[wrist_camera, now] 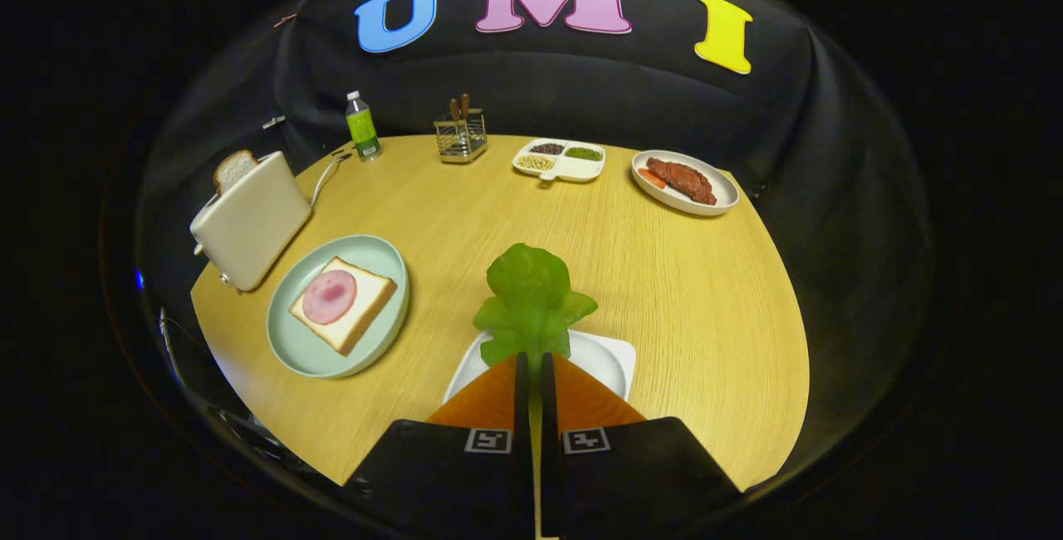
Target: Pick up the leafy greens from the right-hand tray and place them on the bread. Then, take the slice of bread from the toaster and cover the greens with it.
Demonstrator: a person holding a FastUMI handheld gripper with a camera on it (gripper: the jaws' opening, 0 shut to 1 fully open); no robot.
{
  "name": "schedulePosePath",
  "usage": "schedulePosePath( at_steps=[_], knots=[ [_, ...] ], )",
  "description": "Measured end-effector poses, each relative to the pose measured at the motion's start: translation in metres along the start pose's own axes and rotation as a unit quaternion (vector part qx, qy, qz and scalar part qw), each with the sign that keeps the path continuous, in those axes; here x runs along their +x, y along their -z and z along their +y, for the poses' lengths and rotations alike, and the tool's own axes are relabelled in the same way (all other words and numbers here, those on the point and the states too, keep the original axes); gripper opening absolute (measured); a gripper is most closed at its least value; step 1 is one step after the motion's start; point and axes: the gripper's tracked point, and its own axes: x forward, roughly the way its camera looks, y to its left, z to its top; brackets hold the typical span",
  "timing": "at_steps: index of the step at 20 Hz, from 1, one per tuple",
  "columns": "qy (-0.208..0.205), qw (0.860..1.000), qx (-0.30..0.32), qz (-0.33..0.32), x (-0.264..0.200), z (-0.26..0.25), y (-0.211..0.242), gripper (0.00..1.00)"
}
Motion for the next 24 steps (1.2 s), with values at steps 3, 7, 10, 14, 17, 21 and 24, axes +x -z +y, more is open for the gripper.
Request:
schedulePosePath(
  at_steps=[3,7,10,14,17,21,24],
  knots=[
    [-0.019,1.0,-0.004,-0.018,-0.016,0.024,-0.021,0.08],
    [-0.054,0.998,-0.016,-0.037,-0.03,0.073,-0.046,0.08],
    [-0.082,0.995,-0.032,-0.046,-0.033,0.117,-0.062,0.08],
    [-0.116,0.992,-0.044,-0.039,-0.022,0.171,-0.067,0.08],
    [-0.121,0.991,-0.055,-0.028,-0.006,0.196,-0.065,0.08],
    [-0.117,0.991,-0.064,-0.008,0.021,0.212,-0.056,0.08],
    [-0.108,0.992,-0.063,0.002,0.041,0.215,-0.052,0.08]
  ],
)
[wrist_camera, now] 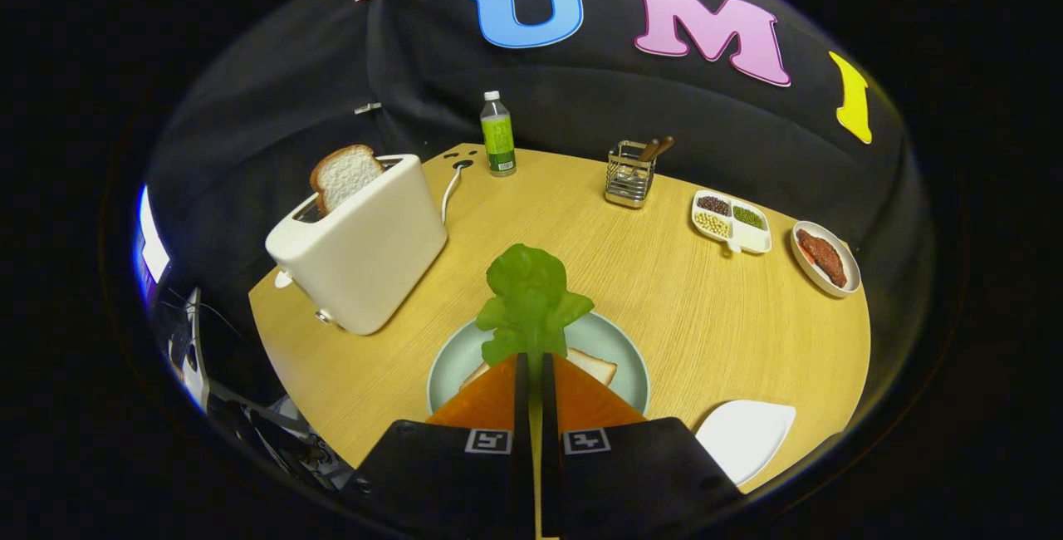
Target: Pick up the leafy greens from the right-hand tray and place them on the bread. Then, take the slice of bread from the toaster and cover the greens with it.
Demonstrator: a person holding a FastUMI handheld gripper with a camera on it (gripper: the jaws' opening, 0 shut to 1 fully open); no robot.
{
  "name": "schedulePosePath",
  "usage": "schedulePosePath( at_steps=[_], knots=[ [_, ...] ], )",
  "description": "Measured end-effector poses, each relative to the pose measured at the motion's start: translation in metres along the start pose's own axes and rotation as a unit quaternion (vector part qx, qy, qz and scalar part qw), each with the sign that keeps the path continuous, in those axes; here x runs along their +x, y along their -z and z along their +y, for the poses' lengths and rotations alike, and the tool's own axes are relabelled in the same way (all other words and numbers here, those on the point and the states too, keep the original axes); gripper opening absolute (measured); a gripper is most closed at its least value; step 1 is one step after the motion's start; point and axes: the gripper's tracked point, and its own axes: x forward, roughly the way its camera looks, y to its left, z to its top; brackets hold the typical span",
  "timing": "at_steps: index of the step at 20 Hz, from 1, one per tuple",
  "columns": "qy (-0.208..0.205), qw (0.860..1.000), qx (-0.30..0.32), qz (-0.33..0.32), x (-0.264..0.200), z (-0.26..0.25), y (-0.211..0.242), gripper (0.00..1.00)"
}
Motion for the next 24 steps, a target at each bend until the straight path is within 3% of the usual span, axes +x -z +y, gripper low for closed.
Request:
schedulePosePath(
  at_steps=[1,7,15,24],
  knots=[
    [0.0,1.0,0.006,0.004,0.007,0.0,0.002,0.08],
    [0.009,1.0,0.017,0.013,0.014,0.0,0.007,1.0],
    [-0.014,0.999,0.022,-0.027,-0.007,0.011,-0.021,1.0],
    [-0.081,0.985,-0.039,-0.149,-0.053,0.093,-0.148,1.0]
  ],
)
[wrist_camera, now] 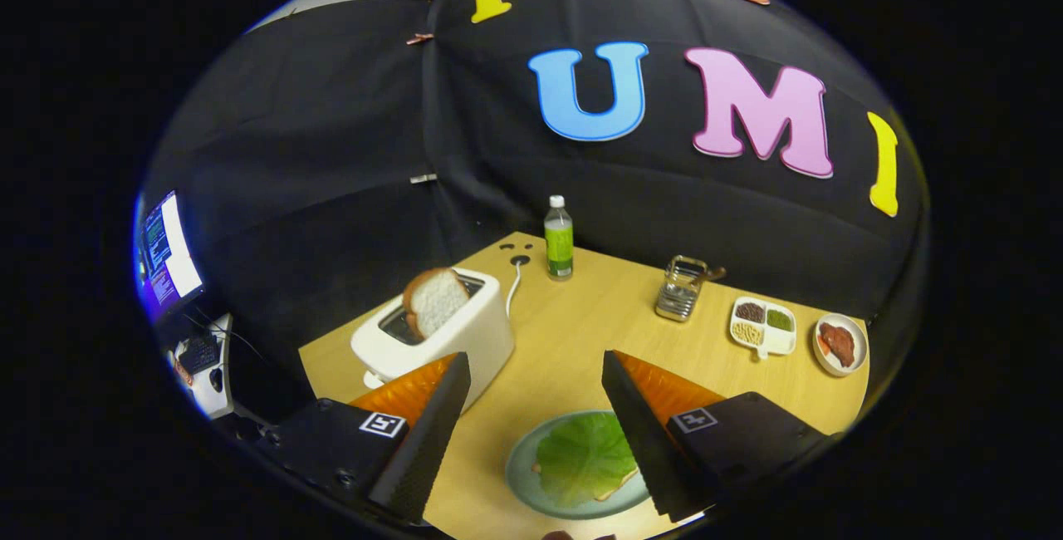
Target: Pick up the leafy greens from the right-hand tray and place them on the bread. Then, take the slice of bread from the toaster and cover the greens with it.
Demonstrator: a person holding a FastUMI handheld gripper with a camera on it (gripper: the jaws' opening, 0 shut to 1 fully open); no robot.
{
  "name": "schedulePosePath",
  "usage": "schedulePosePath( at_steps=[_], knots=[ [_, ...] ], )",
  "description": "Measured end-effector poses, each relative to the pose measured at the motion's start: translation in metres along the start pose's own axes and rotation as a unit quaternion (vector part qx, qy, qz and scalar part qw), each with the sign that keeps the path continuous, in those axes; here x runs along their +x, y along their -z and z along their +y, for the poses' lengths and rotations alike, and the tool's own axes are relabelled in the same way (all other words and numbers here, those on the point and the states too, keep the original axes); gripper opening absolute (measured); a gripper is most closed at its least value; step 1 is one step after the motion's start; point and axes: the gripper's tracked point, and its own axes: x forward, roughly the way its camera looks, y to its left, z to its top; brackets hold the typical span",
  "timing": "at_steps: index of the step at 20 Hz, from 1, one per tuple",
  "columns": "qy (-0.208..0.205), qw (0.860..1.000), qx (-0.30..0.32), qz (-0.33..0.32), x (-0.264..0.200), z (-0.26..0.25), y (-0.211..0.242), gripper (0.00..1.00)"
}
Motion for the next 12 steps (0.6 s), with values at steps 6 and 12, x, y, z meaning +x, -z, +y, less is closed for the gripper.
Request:
schedulePosePath(
  at_steps=[6,12],
  knots=[
    [-0.041,0.998,0.003,-0.045,0.031,0.068,-0.061,0.99],
    [-0.028,0.999,-0.002,-0.022,0.091,0.101,-0.058,0.99]
  ],
)
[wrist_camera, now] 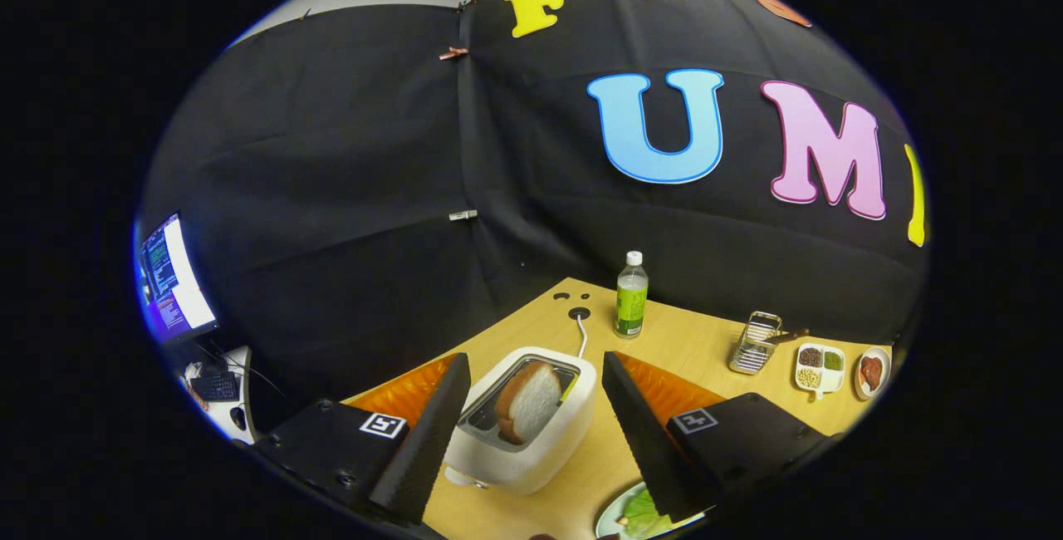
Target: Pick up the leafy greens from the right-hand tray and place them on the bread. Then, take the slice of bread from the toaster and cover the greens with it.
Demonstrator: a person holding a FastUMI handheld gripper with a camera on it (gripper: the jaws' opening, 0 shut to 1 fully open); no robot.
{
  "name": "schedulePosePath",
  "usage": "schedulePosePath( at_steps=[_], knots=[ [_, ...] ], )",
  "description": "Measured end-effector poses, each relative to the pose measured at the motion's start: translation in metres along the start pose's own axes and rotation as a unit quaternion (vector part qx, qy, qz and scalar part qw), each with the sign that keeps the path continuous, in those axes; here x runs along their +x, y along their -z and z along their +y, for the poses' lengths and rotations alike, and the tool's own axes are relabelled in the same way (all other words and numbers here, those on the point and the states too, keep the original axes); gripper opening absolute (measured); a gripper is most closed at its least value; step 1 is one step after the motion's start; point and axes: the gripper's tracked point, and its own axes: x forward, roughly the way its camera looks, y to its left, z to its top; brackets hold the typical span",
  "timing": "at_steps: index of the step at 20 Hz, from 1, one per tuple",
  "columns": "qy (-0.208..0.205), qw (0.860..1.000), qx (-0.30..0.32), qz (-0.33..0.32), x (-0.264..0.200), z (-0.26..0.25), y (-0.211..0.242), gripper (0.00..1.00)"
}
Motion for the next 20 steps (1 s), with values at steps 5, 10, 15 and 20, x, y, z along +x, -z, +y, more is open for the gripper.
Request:
schedulePosePath(
  at_steps=[5,10,15,20],
  knots=[
    [0.037,0.998,-0.009,0.057,0.054,0.0,0.042,0.99],
    [0.083,0.992,0.012,0.094,0.08,-0.011,0.068,0.95],
    [0.113,0.985,0.041,0.121,0.081,-0.02,0.087,0.54],
    [0.122,0.978,0.113,0.125,0.077,-0.02,0.09,0.17]
  ],
)
